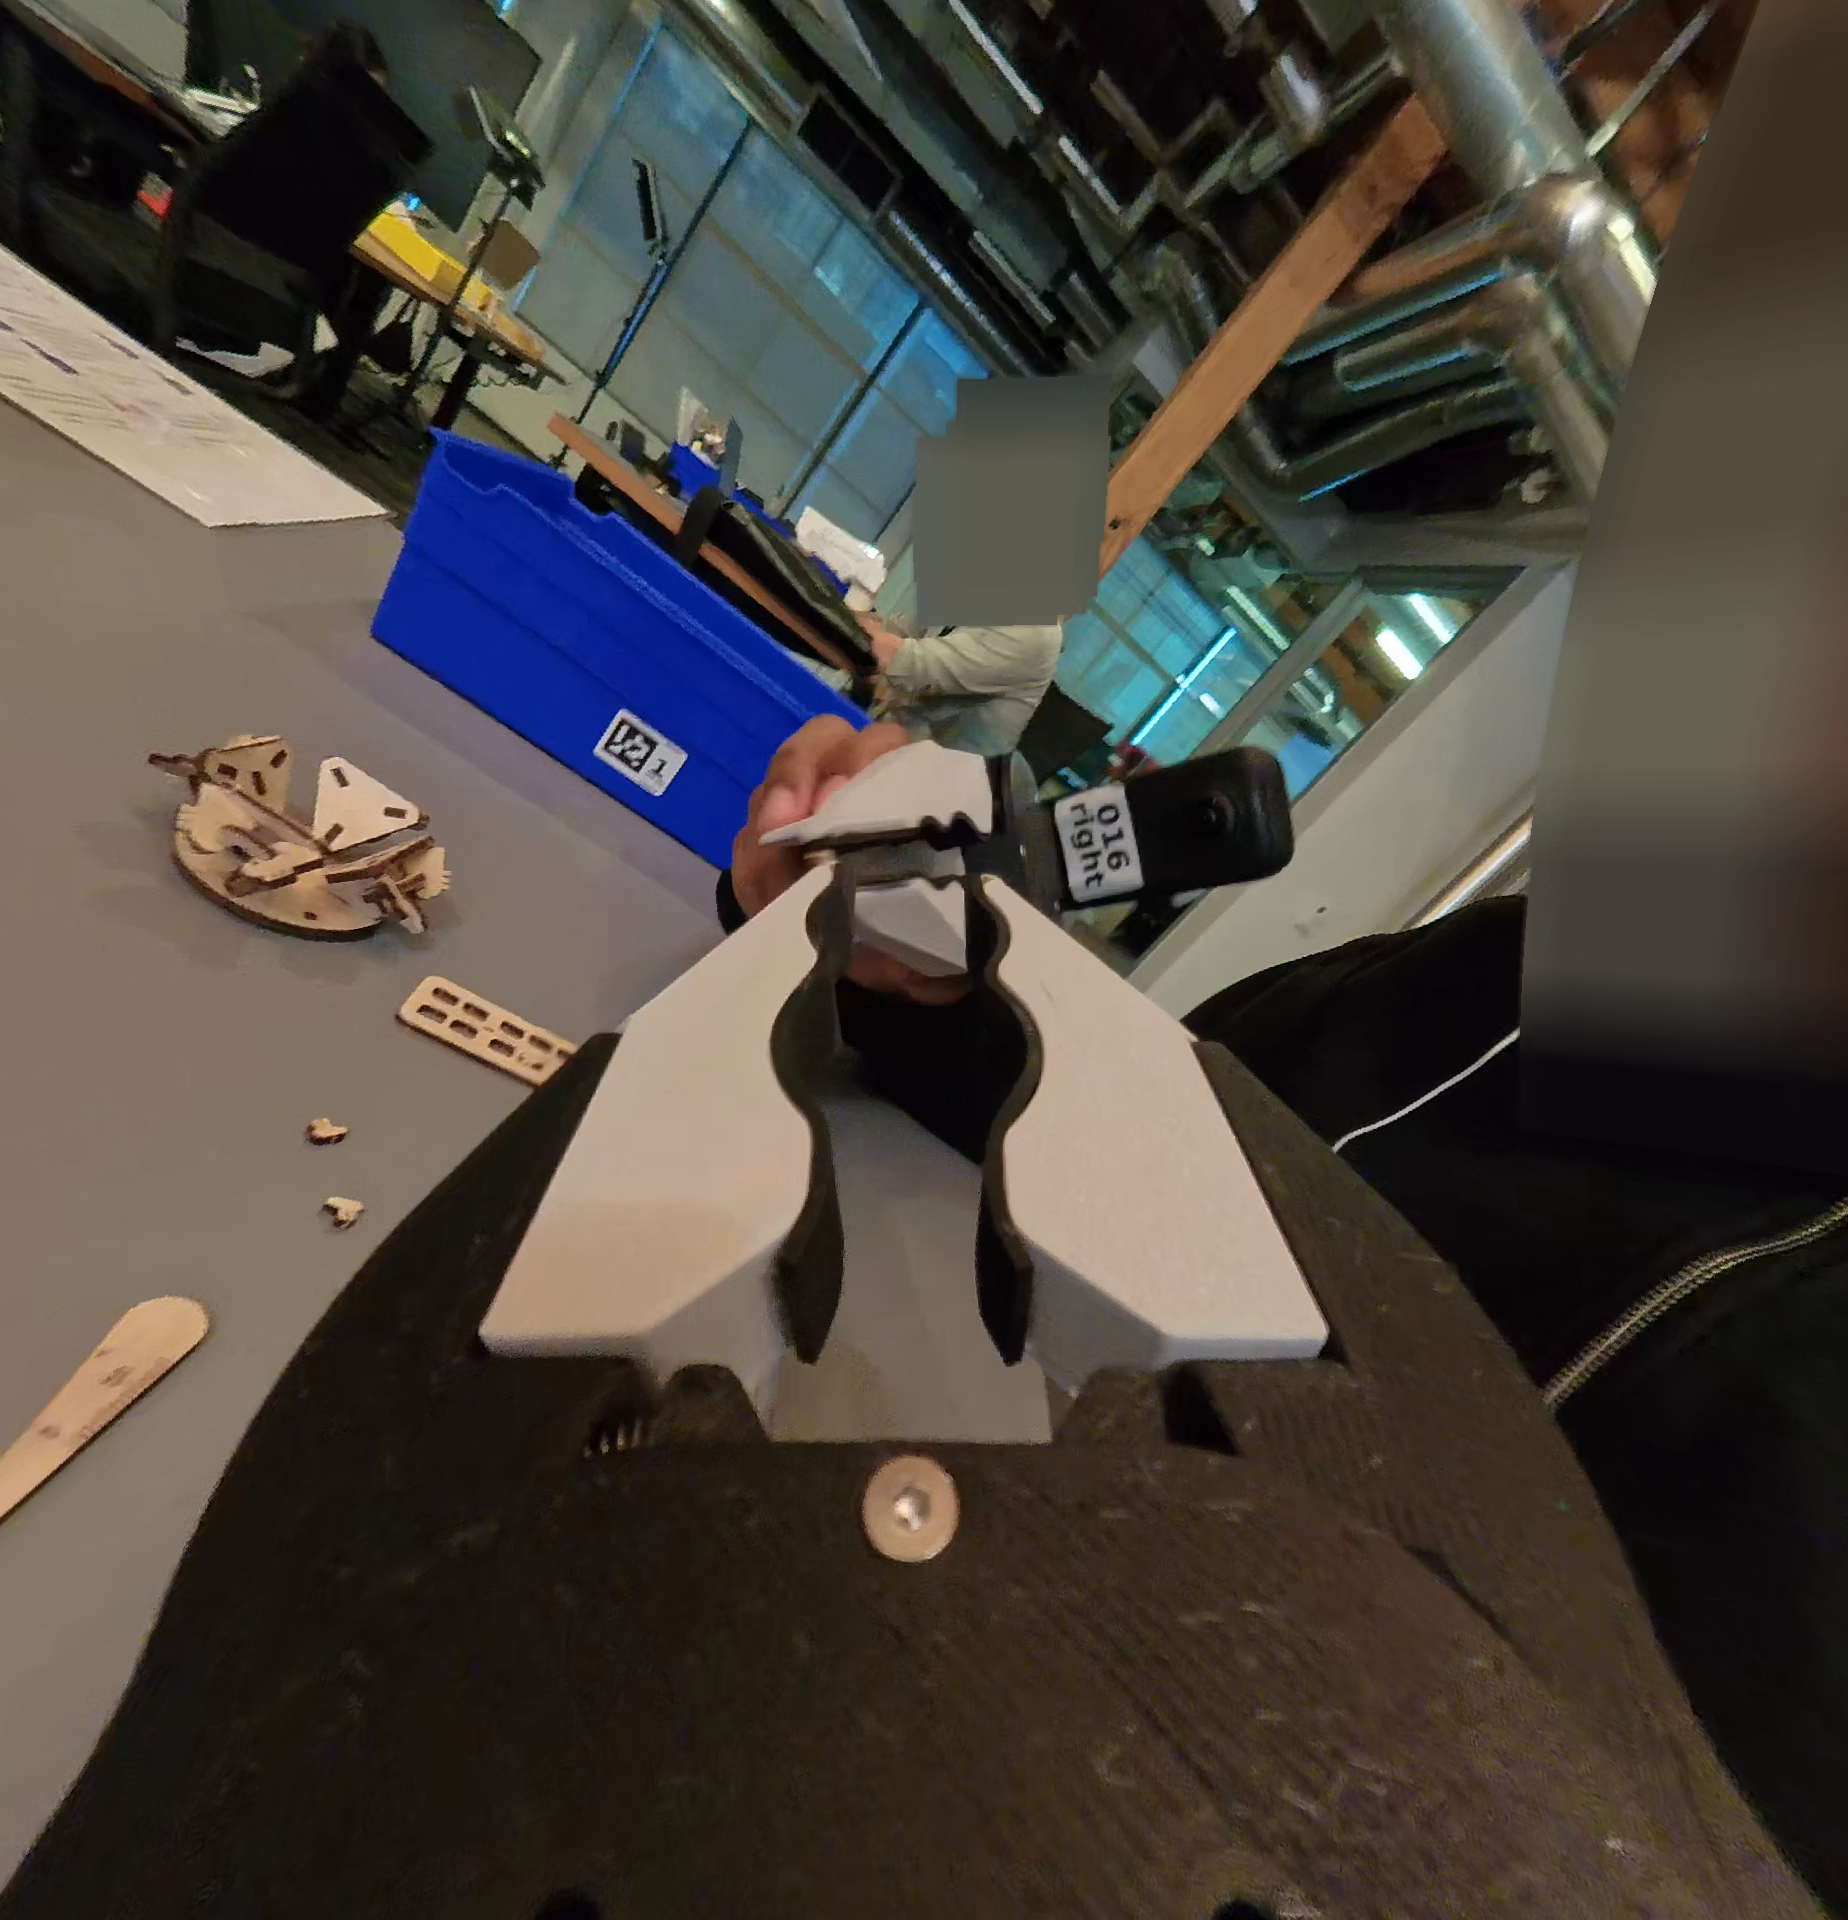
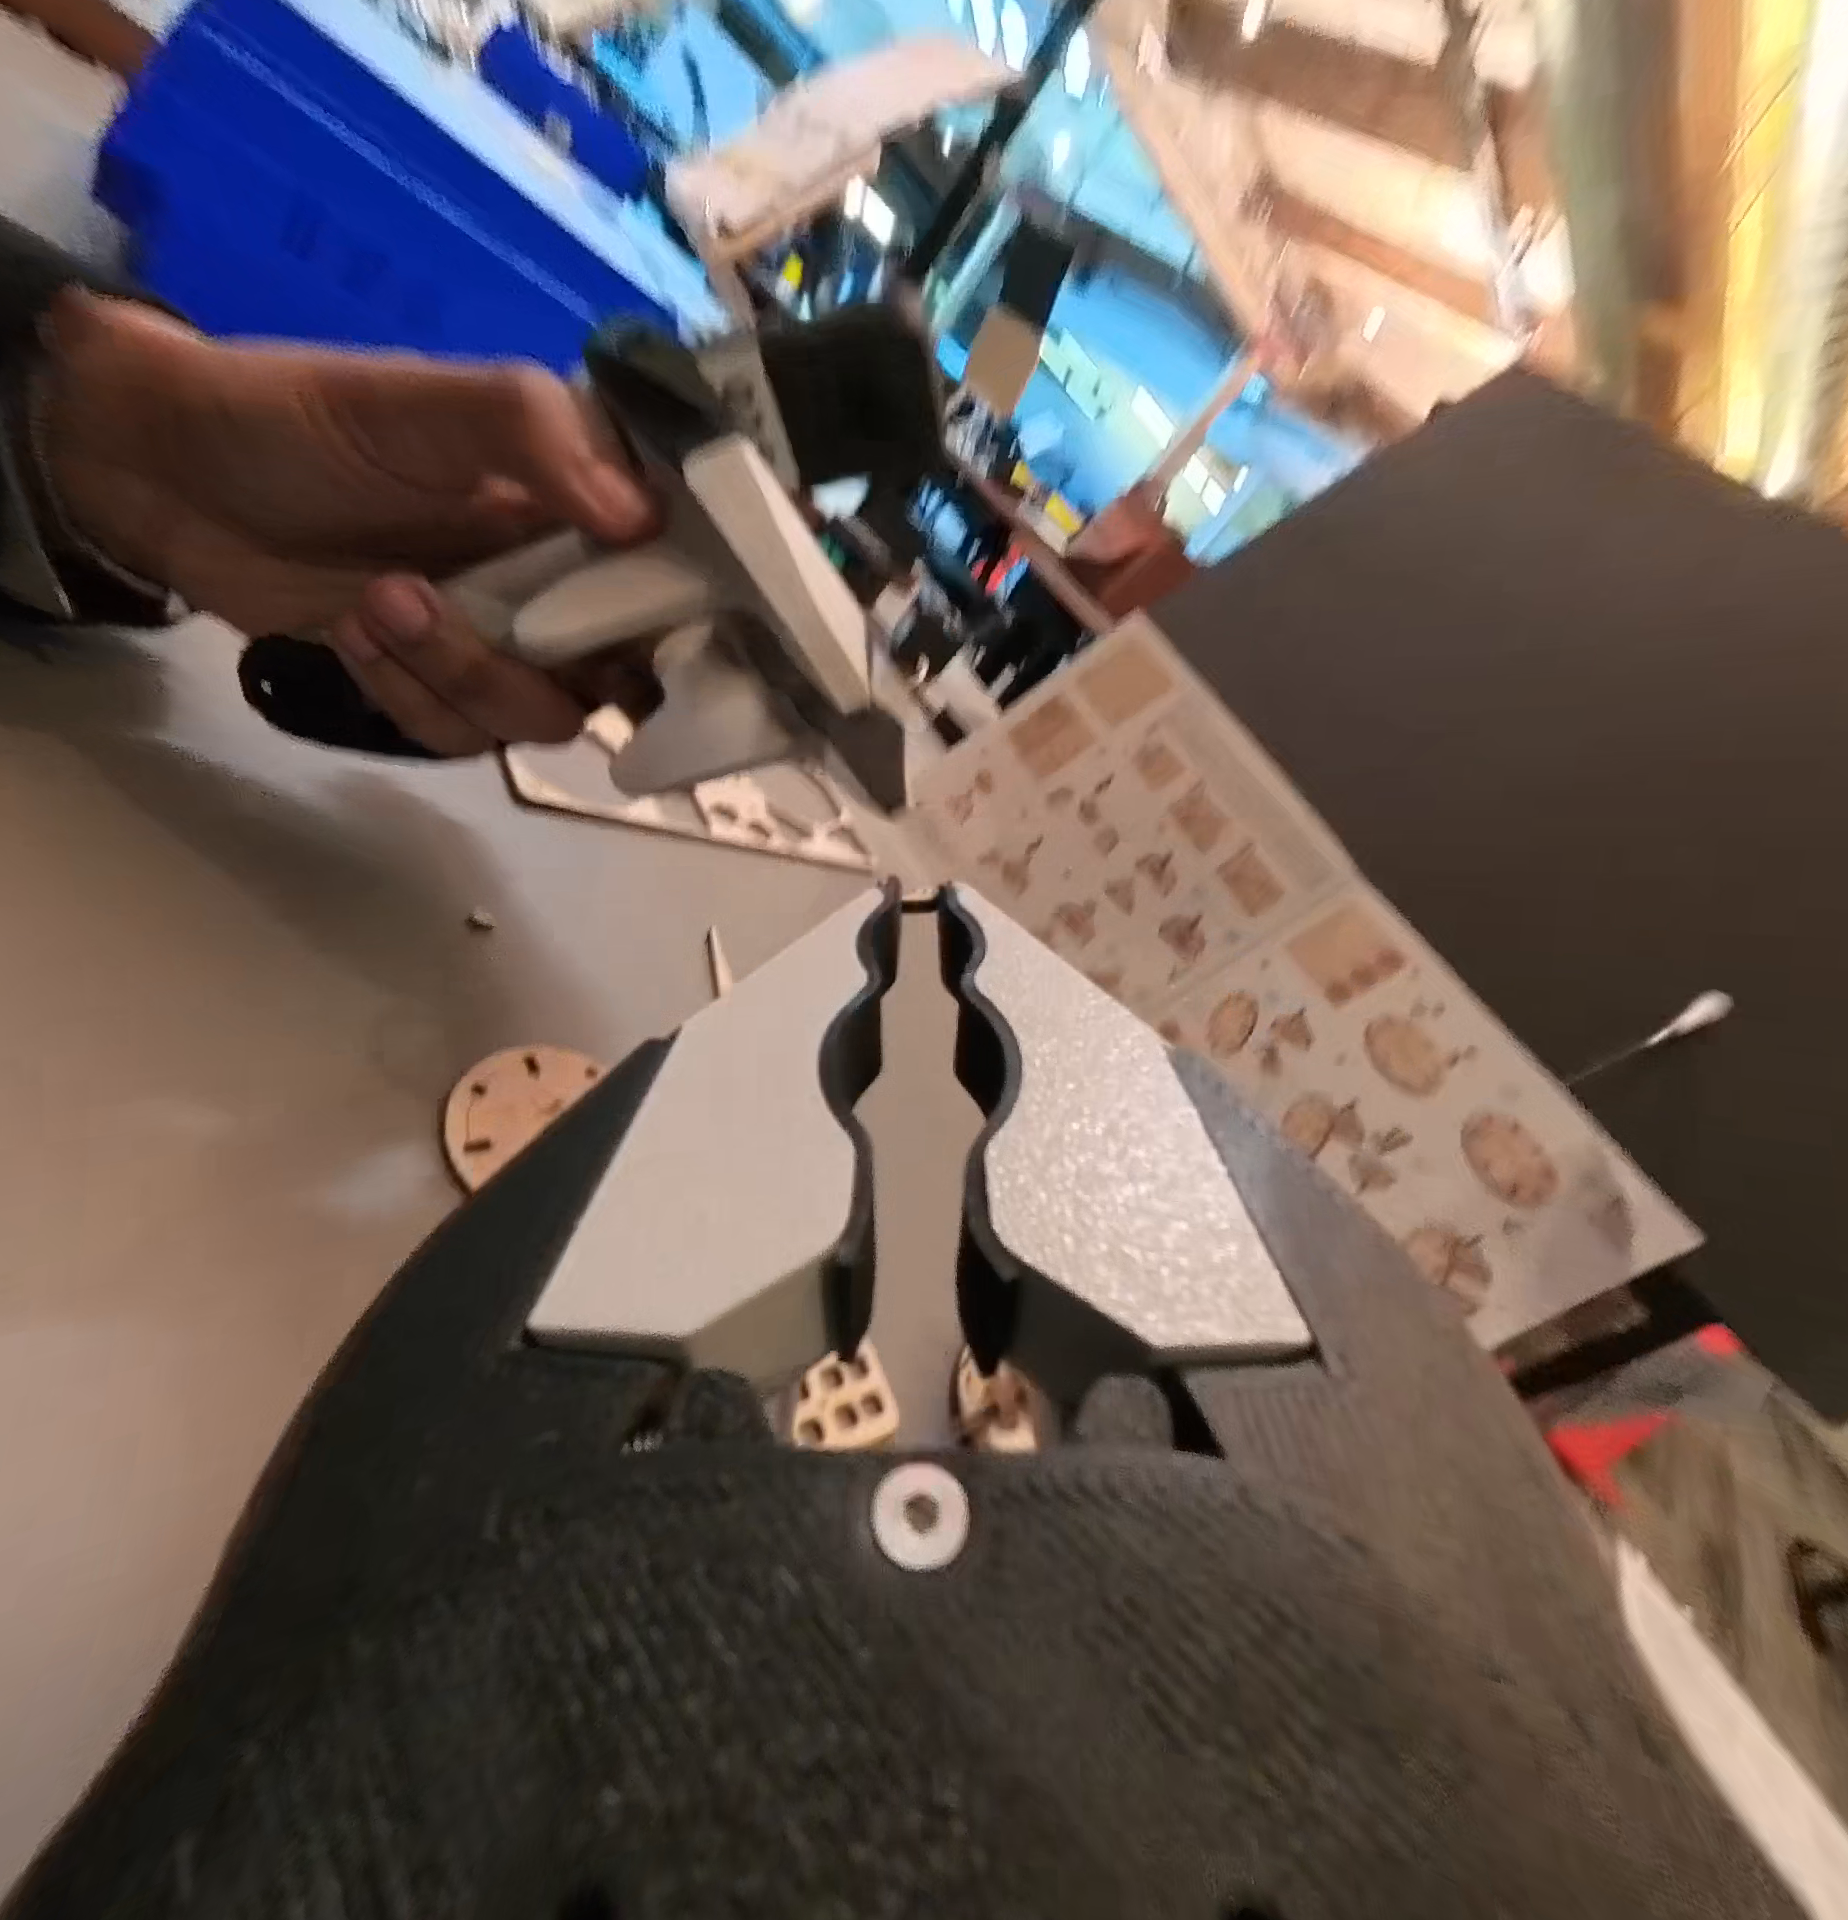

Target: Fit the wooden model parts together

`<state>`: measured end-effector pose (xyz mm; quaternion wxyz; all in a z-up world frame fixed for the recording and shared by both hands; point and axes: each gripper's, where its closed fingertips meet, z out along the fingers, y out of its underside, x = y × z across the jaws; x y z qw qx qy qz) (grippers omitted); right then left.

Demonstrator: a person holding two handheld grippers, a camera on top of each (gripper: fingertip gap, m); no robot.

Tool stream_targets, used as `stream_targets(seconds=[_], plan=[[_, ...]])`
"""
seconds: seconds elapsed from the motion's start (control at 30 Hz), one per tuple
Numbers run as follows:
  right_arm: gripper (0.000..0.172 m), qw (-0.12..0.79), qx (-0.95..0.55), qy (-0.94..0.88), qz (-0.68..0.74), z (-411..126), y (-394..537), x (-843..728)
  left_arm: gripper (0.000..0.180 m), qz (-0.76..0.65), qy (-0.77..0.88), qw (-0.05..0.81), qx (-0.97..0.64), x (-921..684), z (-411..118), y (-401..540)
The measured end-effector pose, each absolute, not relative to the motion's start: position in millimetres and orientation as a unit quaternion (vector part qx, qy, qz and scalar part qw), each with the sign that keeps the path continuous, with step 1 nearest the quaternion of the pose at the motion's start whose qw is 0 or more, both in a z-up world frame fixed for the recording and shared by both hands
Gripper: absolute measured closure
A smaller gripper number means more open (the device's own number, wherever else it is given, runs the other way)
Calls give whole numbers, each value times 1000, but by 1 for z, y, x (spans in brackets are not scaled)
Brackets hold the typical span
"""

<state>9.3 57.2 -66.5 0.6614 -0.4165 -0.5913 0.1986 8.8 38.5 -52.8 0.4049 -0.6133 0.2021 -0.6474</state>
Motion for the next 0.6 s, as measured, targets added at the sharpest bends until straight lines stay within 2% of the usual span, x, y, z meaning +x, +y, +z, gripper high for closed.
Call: stream_targets(seconds=[0.13,0.27,0.47,0.6], plan=[[166,540,-496,-649,203,-117,64,8,140,-565,233,419,-672,-1,-67,49],[166,431,-511,-715,207,-154,47,10,139,-468,261,432,-725,-10,-92,59],[167,382,-503,-739,235,-166,32,13,139,-372,370,330,-785,3,-149,40],[167,345,-516,-739,262,-171,26,14,132,-311,423,300,-797,-2,-174,31]])
